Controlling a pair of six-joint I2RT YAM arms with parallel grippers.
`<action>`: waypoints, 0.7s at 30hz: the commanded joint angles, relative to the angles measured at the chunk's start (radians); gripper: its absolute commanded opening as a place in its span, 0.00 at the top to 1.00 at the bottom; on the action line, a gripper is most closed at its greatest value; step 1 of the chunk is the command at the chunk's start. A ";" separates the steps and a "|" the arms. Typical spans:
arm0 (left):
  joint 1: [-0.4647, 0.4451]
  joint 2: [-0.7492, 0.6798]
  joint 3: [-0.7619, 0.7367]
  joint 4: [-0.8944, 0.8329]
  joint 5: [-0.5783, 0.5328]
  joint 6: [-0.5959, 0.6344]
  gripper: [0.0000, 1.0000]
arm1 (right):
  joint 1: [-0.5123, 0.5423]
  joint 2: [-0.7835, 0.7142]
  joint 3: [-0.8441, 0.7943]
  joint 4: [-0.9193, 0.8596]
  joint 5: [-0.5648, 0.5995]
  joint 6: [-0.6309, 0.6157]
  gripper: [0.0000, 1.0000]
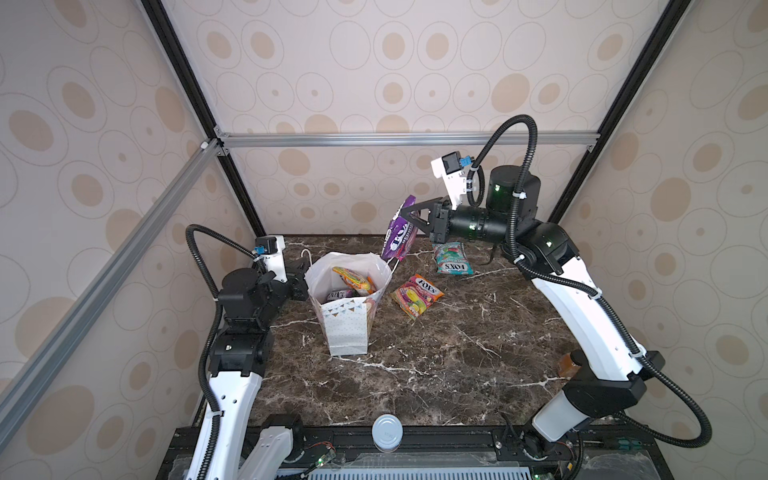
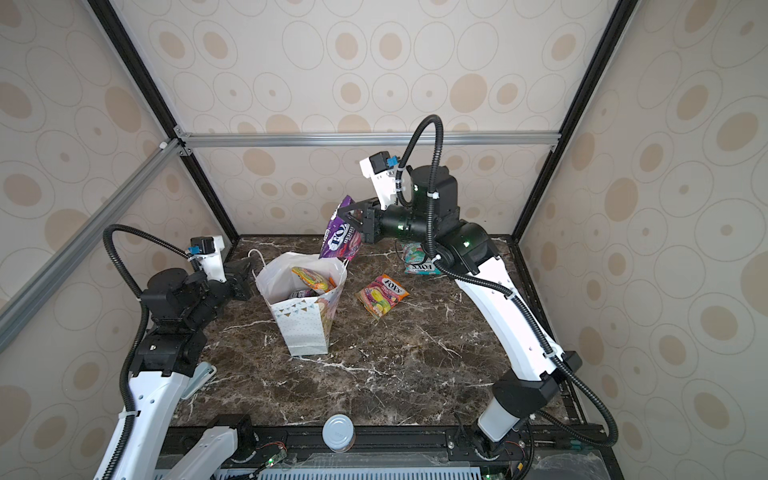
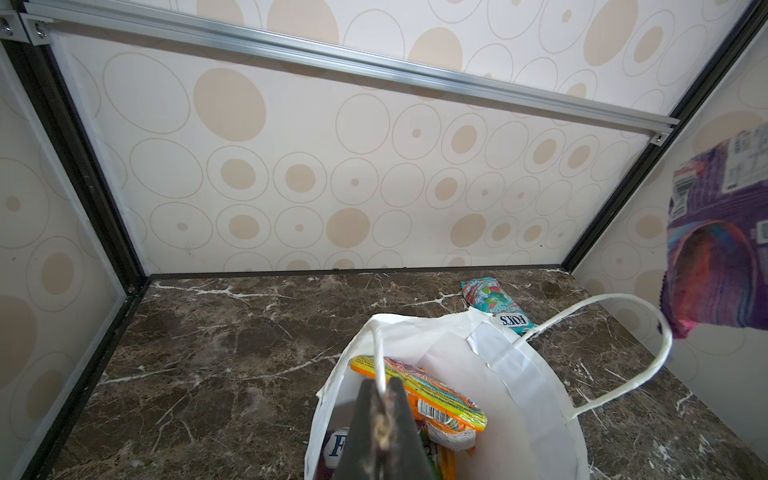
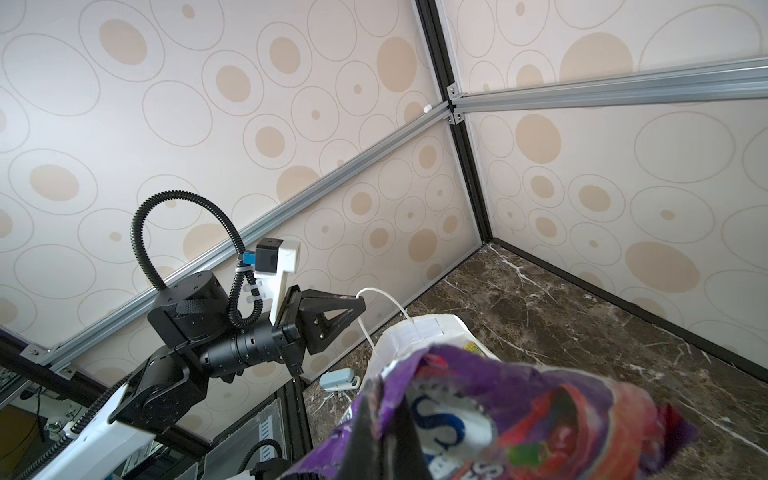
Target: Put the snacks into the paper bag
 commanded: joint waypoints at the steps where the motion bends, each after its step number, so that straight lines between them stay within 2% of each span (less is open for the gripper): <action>1: 0.007 -0.022 0.014 0.034 0.012 0.017 1.00 | 0.024 0.026 0.086 0.002 -0.008 -0.024 1.00; 12: 0.008 -0.031 0.012 0.034 0.006 0.019 1.00 | 0.068 0.158 0.301 -0.063 -0.006 -0.041 1.00; 21: 0.007 -0.028 0.011 0.035 0.006 0.018 1.00 | 0.068 0.243 0.323 -0.060 -0.069 -0.006 1.00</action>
